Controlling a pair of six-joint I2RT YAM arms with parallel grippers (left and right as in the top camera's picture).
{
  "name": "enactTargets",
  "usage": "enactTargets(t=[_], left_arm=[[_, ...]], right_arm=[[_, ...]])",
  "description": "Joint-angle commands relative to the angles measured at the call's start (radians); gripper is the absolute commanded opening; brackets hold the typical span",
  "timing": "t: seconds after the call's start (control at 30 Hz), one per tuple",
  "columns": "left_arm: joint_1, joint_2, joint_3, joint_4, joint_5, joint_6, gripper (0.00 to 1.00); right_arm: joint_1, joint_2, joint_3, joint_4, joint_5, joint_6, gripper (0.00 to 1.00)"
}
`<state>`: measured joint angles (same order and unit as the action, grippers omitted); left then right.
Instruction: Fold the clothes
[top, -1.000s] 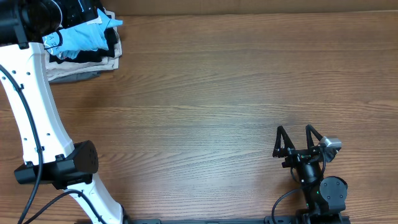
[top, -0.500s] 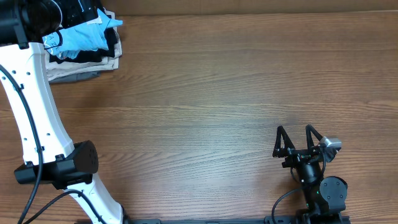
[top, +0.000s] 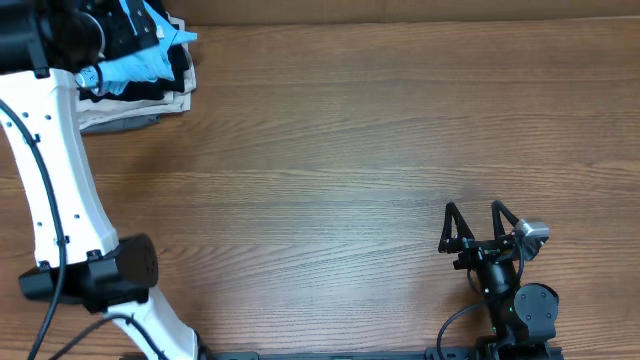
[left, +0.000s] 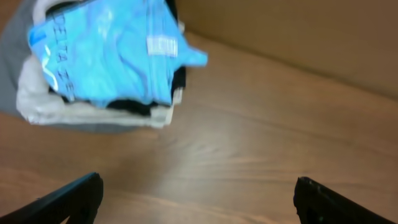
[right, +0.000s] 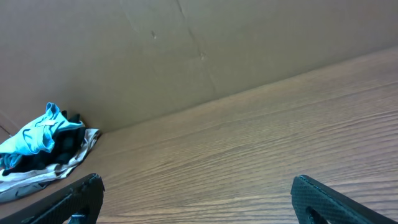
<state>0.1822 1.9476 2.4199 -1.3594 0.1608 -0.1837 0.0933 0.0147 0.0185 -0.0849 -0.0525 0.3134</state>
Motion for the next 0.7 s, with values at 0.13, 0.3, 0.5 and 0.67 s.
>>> enactTargets(t=[0.13, 0.3, 0.5, 0.67], left_arm=[[-0.105, -0.457, -0.770, 0.448, -0.131, 0.059, 1.00], [-0.117, -0.764, -1.270, 0.785, -0.126, 0.076, 1.00], [-0.117, -1.120, -1.774, 1.176, -0.110, 0.076, 1.00], [-0.117, -1.334, -2.065, 1.417, -0.108, 0.063, 1.00]], right_arm=[[0.005, -0.012, -0.010, 0.004, -0.004, 0.000, 1.00], [0.005, -0.012, -0.010, 0.004, -0.004, 0.000, 1.00], [0.005, -0.012, -0.010, 0.004, -0.004, 0.000, 1.00], [0.005, -0.012, -0.010, 0.004, -0.004, 0.000, 1.00]])
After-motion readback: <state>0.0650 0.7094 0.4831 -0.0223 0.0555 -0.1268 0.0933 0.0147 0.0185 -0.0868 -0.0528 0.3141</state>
